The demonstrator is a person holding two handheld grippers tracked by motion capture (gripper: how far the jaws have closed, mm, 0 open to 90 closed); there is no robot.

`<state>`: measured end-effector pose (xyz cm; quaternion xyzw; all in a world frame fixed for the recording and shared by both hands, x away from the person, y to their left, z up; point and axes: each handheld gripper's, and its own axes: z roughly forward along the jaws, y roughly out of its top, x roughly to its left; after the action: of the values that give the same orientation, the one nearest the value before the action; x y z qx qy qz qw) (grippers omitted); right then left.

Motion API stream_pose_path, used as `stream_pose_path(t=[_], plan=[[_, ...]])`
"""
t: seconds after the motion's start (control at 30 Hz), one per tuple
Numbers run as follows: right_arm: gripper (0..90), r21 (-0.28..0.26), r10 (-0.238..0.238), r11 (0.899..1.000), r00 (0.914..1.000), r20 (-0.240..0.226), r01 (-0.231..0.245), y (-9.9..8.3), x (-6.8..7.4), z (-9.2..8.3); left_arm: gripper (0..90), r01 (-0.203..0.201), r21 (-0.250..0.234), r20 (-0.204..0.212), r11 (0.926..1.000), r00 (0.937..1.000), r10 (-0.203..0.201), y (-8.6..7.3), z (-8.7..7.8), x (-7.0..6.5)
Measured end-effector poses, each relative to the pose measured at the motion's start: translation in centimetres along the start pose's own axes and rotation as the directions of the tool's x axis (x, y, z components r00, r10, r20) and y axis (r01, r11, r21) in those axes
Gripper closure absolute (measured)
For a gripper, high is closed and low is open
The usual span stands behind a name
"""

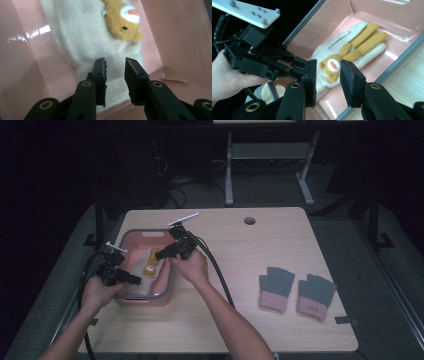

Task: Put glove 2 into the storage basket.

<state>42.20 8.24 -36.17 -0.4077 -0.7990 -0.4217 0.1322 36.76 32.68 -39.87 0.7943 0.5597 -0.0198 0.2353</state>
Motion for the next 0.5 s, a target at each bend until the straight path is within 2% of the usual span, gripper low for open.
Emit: stream_pose_path(t=[0.07,0.2,0.37,0.4,0.5], plan=[[65.3,0.000,-0.002,1.000,1.0000,-0.005,0.002,0.0,0.0,-0.1,69.1,-0.005,0.020,-0.007,0.9998,1.0000,0.005,0.1,0.2,0.0],[64.4,-0.004,-0.004,1.000,0.9999,-0.010,0.004,-0.1,-0.1,-0.3,66.6,0.001,0.025,-0.003,0.9997,1.0000,-0.001,0.2,0.4,0.0],[63.5,-0.011,-0.003,1.000,0.9999,-0.010,0.003,-0.4,-0.4,-1.0,64.2,-0.004,-0.015,0.006,0.9999,1.0000,0.004,0.2,-0.4,-0.2],[63.2,-0.011,-0.007,1.000,0.9999,-0.009,0.007,-0.4,-0.4,-1.1,63.9,0.013,-0.039,0.022,0.9992,0.9997,-0.012,0.3,-0.6,-0.4],[62.6,-0.017,-0.011,1.000,0.9999,-0.012,0.011,-0.5,-0.5,-1.7,62.5,0.004,-0.060,0.033,0.9982,0.9994,-0.002,0.6,-1.2,-0.6]])
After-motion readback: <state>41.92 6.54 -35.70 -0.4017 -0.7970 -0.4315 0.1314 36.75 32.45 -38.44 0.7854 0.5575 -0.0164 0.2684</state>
